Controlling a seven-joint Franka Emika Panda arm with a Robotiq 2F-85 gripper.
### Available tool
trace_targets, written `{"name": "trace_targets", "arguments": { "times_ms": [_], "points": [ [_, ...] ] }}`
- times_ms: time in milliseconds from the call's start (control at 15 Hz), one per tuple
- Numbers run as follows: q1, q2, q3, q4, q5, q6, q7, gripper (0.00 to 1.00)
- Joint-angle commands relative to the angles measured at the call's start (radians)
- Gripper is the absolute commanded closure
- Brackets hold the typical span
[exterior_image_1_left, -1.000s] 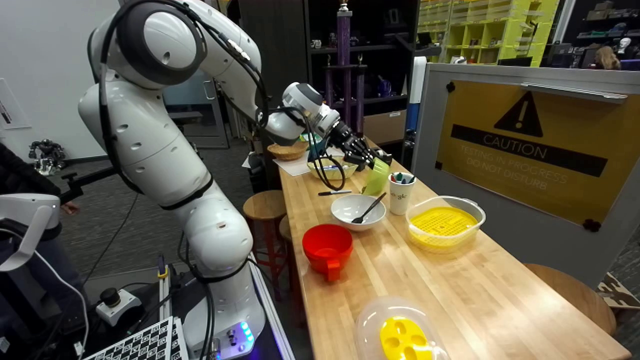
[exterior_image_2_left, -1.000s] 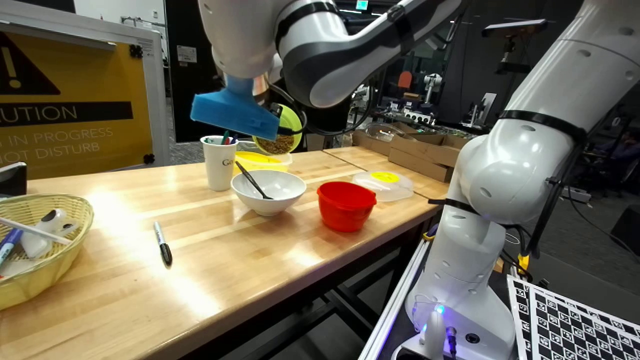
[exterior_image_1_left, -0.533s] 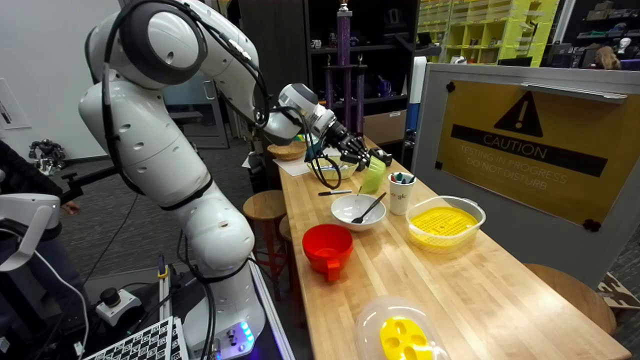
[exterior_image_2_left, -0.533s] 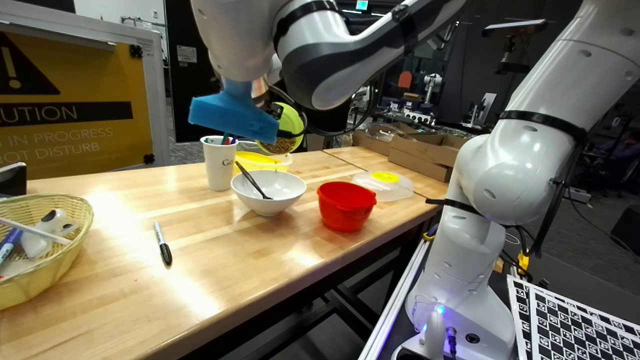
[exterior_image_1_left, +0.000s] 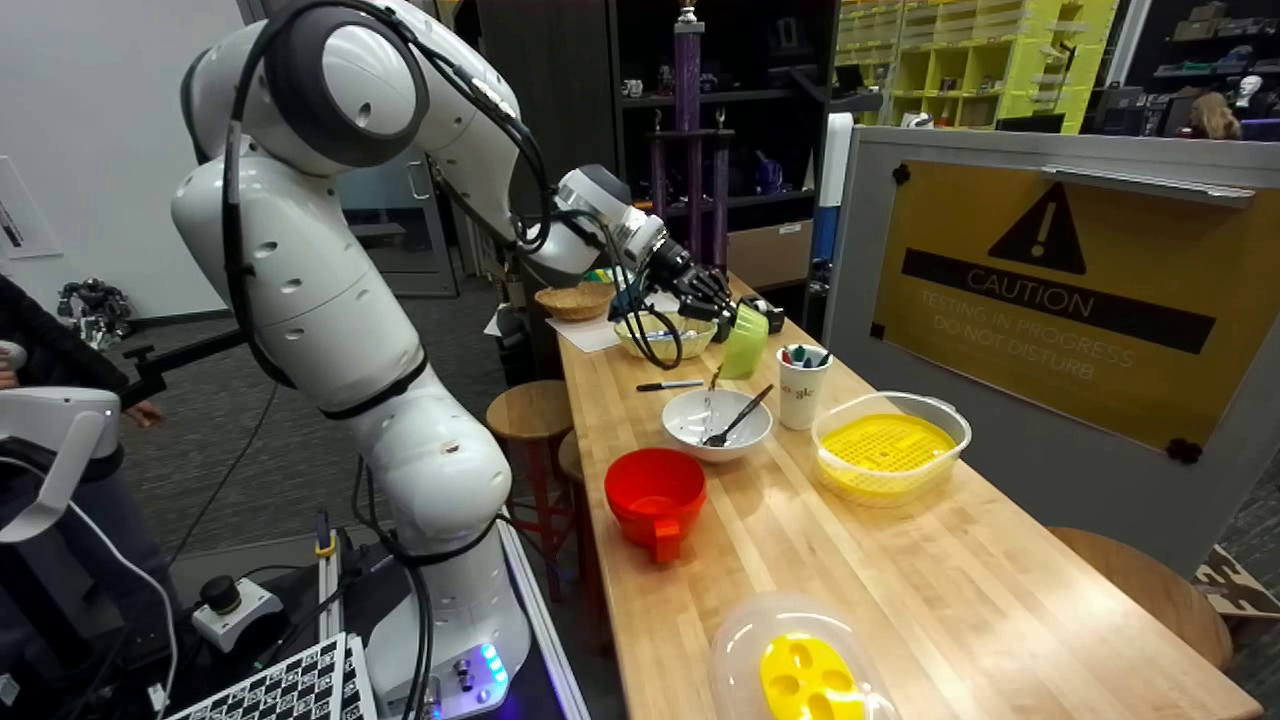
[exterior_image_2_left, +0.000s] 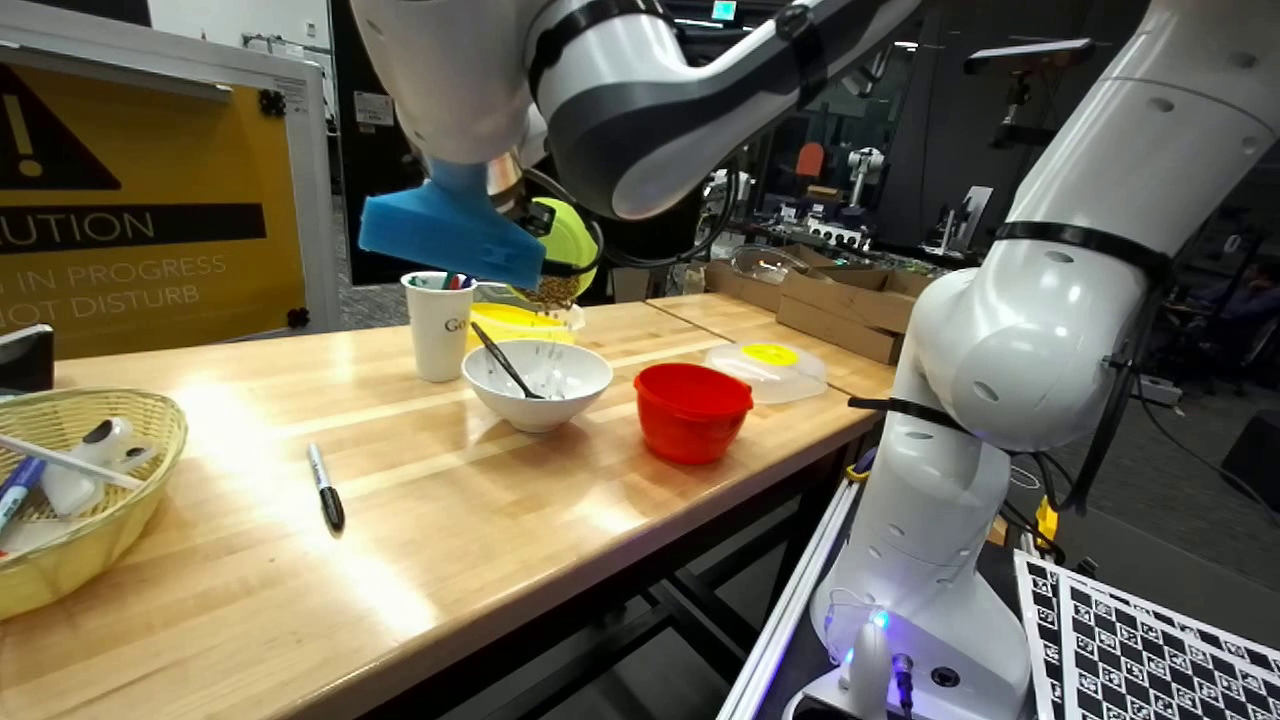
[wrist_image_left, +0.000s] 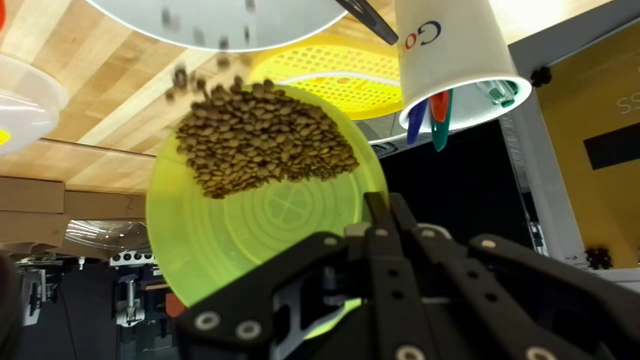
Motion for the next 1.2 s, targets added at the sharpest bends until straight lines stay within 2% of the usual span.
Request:
{"name": "trace_targets", "arguments": {
  "times_ms": [0,600,1133],
  "points": [
    [0.017,0.045,-0.004,0.045,-0.030,-0.032,0.018,0.99],
    [0.014,0.092,-0.026,0.077,-0.035,-0.037,0.037,0.99],
    [0.013,0.116,-0.032,0.091,-0.090,-0.073,0.102,0.99]
  ]
}}
